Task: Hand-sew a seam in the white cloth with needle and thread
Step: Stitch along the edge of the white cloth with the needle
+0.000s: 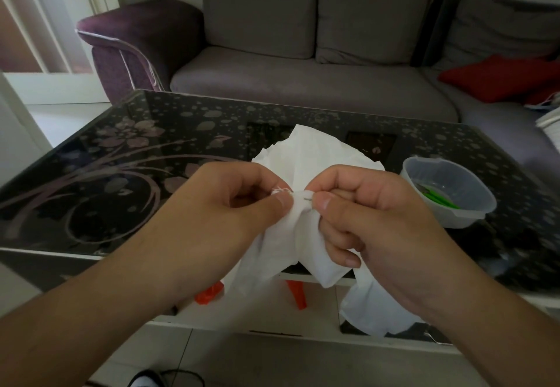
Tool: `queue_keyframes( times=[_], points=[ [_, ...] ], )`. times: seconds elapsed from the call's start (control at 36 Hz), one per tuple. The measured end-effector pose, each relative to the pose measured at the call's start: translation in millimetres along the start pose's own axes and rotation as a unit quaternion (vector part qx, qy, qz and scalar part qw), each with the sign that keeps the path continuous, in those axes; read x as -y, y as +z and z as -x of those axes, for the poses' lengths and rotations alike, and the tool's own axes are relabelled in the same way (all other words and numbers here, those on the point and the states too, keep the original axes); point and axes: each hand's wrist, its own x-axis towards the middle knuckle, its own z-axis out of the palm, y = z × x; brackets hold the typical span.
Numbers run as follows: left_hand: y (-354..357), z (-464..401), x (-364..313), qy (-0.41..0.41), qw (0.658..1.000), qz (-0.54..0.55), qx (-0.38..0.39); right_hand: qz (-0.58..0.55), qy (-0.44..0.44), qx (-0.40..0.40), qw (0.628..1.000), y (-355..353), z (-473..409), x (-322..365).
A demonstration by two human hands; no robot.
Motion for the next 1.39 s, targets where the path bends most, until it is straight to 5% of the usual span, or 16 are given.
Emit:
queue_keyframes(
  times=[0.31,1.08,1.39],
  points=[
    [-0.9,-0.2,1.8,-0.008,0.999,0.029,0.017,-0.073,0.006,0.063,0.995,-4.9,-4.3,-3.6],
    [2.2,1.2,3.5,-0.004,0.998,0.054,0.042,-0.075,0.005,0.076,0.994,-1.6,-4.0,-6.1],
    [2.4,1.6,4.2,-0.043,0.980,0.176,0.077,-0.123,0.023,0.069,0.990,-1.3,-3.2,-4.7]
  ],
)
